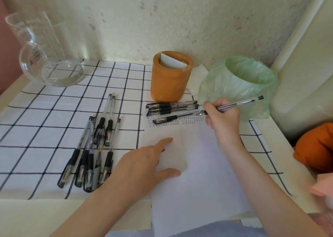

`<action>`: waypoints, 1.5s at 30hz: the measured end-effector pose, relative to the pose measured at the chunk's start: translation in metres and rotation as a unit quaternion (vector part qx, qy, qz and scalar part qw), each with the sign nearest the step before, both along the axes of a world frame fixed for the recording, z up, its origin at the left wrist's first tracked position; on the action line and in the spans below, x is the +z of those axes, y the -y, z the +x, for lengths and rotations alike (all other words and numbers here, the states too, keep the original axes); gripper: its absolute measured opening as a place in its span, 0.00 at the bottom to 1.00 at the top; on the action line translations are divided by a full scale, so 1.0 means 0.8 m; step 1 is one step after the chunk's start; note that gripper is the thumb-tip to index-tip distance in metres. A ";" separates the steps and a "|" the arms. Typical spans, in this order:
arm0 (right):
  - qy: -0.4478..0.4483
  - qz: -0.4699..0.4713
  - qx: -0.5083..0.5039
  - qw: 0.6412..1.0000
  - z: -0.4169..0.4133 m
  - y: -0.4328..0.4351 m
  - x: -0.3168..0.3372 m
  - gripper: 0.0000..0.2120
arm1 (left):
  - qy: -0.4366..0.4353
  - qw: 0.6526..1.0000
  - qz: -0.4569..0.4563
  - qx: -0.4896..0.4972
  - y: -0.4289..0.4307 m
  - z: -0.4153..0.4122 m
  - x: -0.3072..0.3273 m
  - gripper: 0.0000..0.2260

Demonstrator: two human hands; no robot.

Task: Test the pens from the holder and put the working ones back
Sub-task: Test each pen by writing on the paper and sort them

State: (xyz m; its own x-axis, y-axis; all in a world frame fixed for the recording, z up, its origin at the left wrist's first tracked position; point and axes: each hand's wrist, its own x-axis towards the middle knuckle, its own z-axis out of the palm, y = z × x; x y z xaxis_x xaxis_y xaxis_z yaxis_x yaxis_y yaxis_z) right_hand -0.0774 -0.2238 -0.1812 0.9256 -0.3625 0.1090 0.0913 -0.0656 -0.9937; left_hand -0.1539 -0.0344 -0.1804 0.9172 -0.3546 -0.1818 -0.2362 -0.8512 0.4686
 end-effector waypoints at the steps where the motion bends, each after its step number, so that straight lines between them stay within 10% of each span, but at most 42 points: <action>1: -0.001 0.021 0.031 0.999 -0.006 -0.005 0.010 0.19 | 0.007 0.999 -0.037 0.012 0.000 0.000 0.000 0.26; 12: -0.106 0.130 0.260 0.951 -0.055 -0.020 0.037 0.09 | 0.014 0.917 -0.364 0.160 -0.010 0.015 0.010 0.28; 35: -0.125 0.039 0.303 0.944 -0.054 -0.040 0.028 0.06 | 0.061 0.940 -0.315 0.114 -0.007 0.010 0.014 0.27; 40: -0.118 0.045 0.304 0.944 -0.054 -0.040 0.027 0.05 | 0.019 0.934 -0.329 0.139 -0.009 0.009 0.017 0.02; 45: -0.132 0.107 0.317 0.933 -0.056 -0.037 0.026 0.13 | 0.010 0.949 -0.291 0.117 -0.007 0.005 0.017 0.13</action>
